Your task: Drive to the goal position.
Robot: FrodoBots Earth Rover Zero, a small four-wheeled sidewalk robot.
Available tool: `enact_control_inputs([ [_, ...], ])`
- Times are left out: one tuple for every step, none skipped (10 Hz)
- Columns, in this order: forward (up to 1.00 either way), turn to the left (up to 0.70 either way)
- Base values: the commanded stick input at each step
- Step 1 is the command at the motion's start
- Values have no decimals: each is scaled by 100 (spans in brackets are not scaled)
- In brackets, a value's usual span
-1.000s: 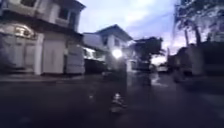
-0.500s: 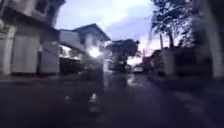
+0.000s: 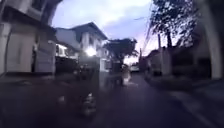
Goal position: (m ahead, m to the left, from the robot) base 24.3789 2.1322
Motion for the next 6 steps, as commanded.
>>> enact_control_inputs([
  [70, -32],
  [70, -35],
  [70, -35],
  [70, -35],
  [70, -35],
  [70, -35],
])
